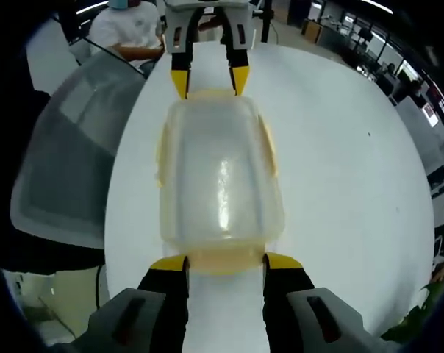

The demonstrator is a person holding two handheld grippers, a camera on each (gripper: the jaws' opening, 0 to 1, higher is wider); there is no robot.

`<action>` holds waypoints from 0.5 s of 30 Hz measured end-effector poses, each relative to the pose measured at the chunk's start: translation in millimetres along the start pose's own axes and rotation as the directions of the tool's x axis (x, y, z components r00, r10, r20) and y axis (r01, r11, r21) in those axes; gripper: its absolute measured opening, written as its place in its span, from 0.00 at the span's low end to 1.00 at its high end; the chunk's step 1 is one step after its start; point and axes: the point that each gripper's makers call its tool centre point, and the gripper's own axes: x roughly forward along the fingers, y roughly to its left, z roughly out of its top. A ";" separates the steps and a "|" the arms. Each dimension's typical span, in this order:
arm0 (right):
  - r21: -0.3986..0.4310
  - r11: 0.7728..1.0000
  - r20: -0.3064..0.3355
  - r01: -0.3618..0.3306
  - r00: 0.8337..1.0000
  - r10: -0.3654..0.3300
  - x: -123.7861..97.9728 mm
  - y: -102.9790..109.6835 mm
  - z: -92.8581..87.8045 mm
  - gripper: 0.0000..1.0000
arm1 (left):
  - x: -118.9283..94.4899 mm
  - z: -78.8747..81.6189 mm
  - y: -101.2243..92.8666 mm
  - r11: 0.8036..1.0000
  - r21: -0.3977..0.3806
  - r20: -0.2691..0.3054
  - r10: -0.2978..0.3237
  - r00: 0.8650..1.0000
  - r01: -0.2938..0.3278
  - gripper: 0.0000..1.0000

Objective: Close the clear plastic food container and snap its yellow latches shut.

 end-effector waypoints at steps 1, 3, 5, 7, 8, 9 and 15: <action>0.000 1.000 0.001 0.000 1.000 0.000 -0.7 0.0 -1.9 0.38 | 0.5 1.2 -0.6 1.000 -0.002 0.001 -0.001 1.000 0.001 0.38; -0.001 1.000 0.001 0.000 1.000 0.000 -1.6 0.4 -4.4 0.38 | 2.5 3.9 -1.8 1.000 -0.002 0.005 -0.001 1.000 0.001 0.38; 0.003 1.000 0.001 -0.003 1.000 0.003 -2.7 1.5 -6.7 0.38 | 4.0 5.4 -2.6 1.000 -0.001 0.006 -0.003 1.000 0.003 0.38; 0.007 1.000 0.000 -0.007 1.000 0.007 -2.0 3.1 -8.6 0.38 | 5.4 6.5 -3.7 1.000 -0.002 0.006 -0.007 1.000 0.007 0.38; 0.007 1.000 -0.004 -0.006 1.000 0.006 -1.2 3.4 -9.8 0.38 | 5.6 7.2 -3.7 1.000 0.000 0.007 -0.007 1.000 0.007 0.38; 0.006 1.000 -0.004 -0.005 1.000 0.005 -0.9 3.4 -10.2 0.38 | 6.8 7.1 -3.3 1.000 -0.001 0.006 -0.008 1.000 0.008 0.38; 0.005 1.000 -0.002 0.006 1.000 -0.006 -0.7 2.3 -11.2 0.38 | 8.0 7.6 -2.8 1.000 0.003 0.005 -0.003 1.000 0.003 0.38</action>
